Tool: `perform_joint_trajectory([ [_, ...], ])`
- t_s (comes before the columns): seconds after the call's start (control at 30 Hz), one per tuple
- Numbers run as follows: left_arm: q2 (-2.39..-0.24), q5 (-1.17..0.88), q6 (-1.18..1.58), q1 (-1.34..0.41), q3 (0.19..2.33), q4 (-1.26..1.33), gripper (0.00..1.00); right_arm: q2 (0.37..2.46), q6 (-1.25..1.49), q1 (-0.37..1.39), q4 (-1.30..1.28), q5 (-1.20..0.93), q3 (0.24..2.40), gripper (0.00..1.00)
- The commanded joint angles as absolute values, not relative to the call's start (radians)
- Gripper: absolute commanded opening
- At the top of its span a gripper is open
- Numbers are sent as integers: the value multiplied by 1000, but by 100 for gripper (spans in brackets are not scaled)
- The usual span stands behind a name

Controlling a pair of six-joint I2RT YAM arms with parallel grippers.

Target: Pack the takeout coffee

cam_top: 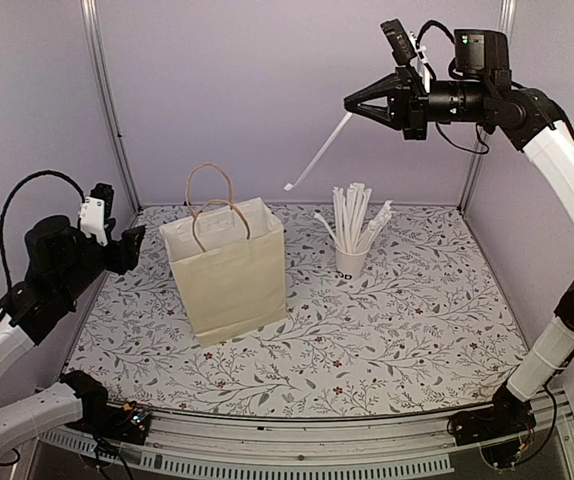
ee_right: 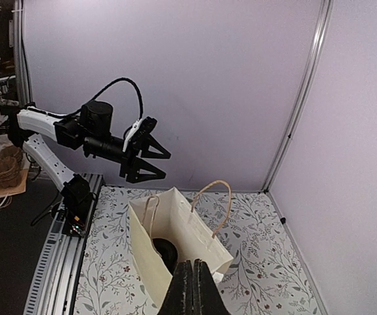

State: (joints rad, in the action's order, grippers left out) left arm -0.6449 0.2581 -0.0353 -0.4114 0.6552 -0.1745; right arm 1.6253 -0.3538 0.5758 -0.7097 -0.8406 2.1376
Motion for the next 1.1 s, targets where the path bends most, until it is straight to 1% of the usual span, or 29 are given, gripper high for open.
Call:
perform_joint_trajectory([
  [0.0,-607,210,-47,-358,636,-100,73,1742,-218,582,-611,-1016,2221,0],
  [0.07,-599,209,-49,-347,628,-93,73,1793,-191,594,-598,-1040,2262,0],
  [0.23,-583,184,-41,-314,600,-63,73,1903,-184,668,-583,-1021,2315,0],
  [0.57,-577,134,-31,-279,587,-48,73,2111,-80,803,-474,-1052,2368,0],
  [0.73,-578,118,-31,-274,585,-48,73,2188,-65,858,-441,-1016,2426,0],
  [0.93,-586,107,-34,-269,588,-55,72,2249,-45,906,-430,-1003,2441,0],
  [1.07,-587,98,-36,-268,589,-55,72,2265,-53,907,-441,-944,2432,10],
])
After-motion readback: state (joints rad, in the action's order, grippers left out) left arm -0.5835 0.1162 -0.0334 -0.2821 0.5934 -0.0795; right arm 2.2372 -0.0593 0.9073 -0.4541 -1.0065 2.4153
